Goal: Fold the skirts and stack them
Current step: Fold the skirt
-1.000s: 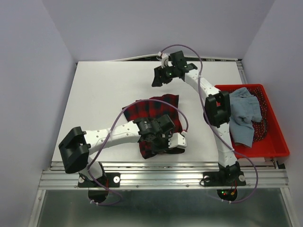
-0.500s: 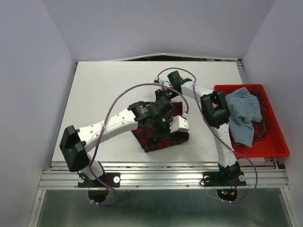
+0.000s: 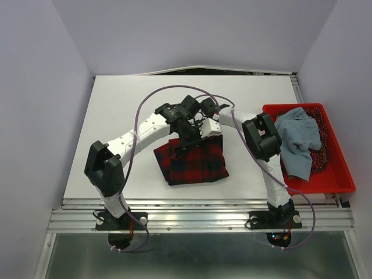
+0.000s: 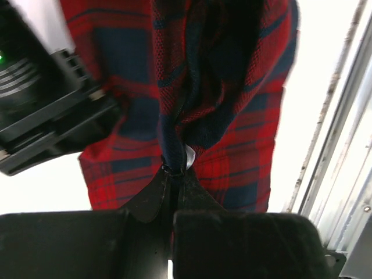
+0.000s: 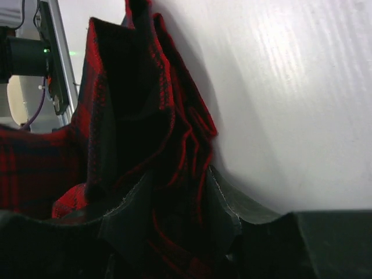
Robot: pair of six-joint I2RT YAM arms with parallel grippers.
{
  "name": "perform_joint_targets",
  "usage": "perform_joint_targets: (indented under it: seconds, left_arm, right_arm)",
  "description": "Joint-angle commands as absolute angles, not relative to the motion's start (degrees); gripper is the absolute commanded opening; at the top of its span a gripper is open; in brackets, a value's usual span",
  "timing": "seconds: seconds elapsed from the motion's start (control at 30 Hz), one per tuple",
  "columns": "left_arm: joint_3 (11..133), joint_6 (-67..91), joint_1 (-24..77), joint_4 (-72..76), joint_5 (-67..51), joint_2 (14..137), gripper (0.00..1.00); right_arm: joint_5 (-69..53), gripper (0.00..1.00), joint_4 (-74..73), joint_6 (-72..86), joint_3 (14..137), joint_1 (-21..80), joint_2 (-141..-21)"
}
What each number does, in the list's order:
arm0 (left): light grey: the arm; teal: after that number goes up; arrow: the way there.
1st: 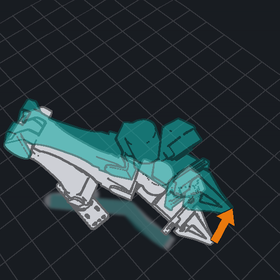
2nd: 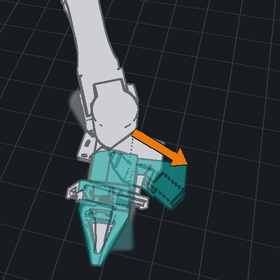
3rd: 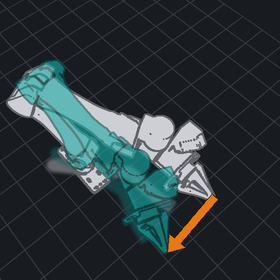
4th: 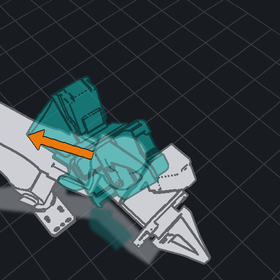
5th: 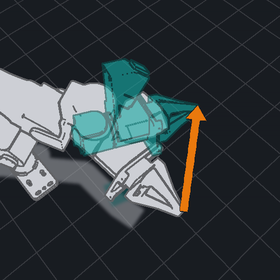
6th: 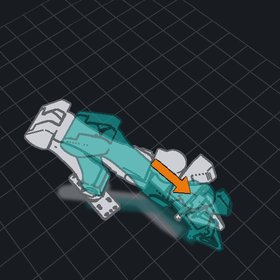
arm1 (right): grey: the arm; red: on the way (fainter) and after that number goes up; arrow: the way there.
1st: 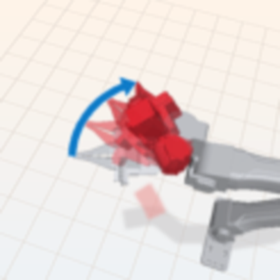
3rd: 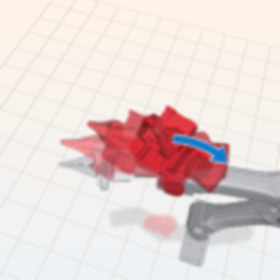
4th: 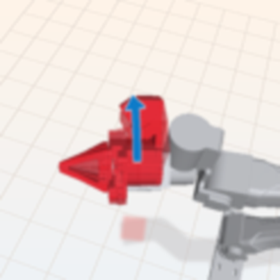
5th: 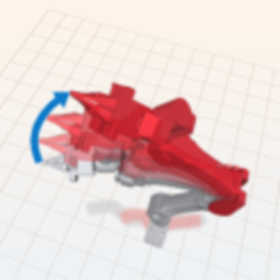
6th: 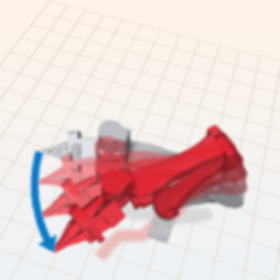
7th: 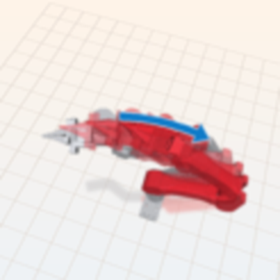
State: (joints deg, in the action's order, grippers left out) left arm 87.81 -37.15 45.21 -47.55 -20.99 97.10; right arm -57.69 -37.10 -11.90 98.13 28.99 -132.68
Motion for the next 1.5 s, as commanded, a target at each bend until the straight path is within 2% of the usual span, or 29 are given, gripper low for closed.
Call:
perform_joint_targets:
  seconds: [0.0,0.5,0.8,0.93,0.97,1.13,1.43,1.47]
  left_arm:
    - [89.65,-39.99,42.02,-43.43,-21.8,97.29,0.0]
    - [78.06,-44.74,40.17,-24.1,-15.39,99.05,0.0]
    - [61.62,-43.86,40.17,2.95,-5.72,95.54,0.0]
    - [57.49,-44.47,40.25,8.07,-3.61,95.27,0.1]
    - [57.39,-44.47,40.25,8.96,-3.52,95.53,0.16]
    - [57.22,-44.21,40.34,11.85,-1.68,96.5,0.36]
    - [57.48,-43.86,40.34,10.64,5.97,89.48,0.44]
    - [58.09,-43.34,40.34,9.85,6.93,86.95,0.48]
  right_arm:
    - [-60.64,0.45,-38.94,-13.01,96.07,30.76,-129.02]
    - [-62.84,0.46,-38.94,-11.6,97.29,31.29,-132.1]
    - [-65.38,0.45,-39.99,-11.51,98.26,31.29,-135.52]
    - [-66.27,0.45,-41.66,-12.04,99.66,31.29,-137.02]
    - [-66.36,0.45,-41.66,-11.87,99.84,31.29,-137.28]
    - [-66.36,0.45,-41.75,-11.34,100.63,31.29,-137.99]
    - [-63.64,0.45,-41.66,-10.46,102.3,30.77,-138.87]
    - [-63.37,0.45,-41.57,-9.94,102.57,30.76,-138.95]
